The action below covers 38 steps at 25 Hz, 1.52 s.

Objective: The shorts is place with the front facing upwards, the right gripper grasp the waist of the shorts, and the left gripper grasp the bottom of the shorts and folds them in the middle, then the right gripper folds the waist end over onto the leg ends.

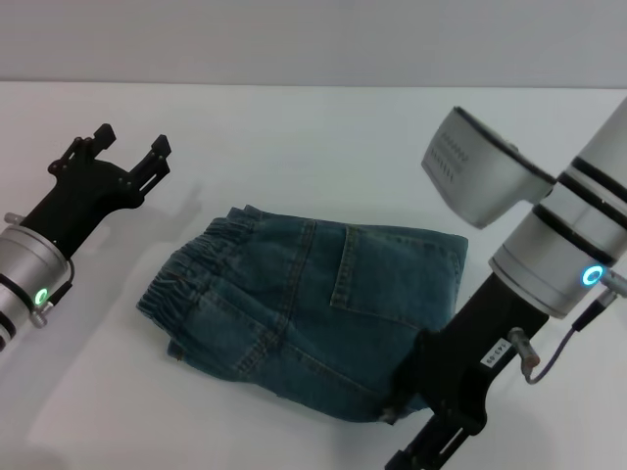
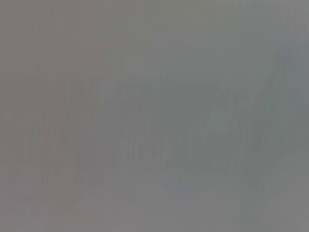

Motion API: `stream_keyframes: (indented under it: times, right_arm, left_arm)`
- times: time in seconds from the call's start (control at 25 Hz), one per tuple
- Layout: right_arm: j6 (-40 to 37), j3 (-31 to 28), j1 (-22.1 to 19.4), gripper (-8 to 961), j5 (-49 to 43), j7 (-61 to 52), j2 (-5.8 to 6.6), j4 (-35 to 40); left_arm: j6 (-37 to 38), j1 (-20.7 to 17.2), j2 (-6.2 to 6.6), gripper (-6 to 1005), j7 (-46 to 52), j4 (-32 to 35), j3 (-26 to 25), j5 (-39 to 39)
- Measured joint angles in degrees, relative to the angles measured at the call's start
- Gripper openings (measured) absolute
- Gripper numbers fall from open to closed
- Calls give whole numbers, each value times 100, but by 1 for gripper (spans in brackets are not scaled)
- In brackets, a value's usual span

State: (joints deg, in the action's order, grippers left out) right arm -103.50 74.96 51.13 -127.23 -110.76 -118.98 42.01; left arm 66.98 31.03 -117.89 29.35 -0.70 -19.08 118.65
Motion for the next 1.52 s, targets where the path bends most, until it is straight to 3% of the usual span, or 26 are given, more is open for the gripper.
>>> stream_keyframes:
  times: [0.68, 0.92, 1.12, 1.28, 1.52]
  right_arm:
    - [1639, -91, -31, 651, -525, -148, 34, -201]
    - [1340, -188, -149, 651, -470, -155, 35, 170]
    - [803, -274, -628, 651, 264, 169, 42, 986]
    - [784, -773, -1286, 651, 1232, 727, 31, 1710]
    - [1723, -1984, -2305, 651, 3636, 2637, 22, 1182]
  left_arm:
    - [-1, -67, -14, 800, 0, -62, 1, 3]
    - [0, -107, -5, 800, 5, -25, 1, 0]
    - [0, -114, 8, 800, 8, -14, -60, -7]
    - [7, -98, 11, 800, 3, -7, -156, -11]
    - [265, -192, 8, 800, -43, -12, -683, -10]
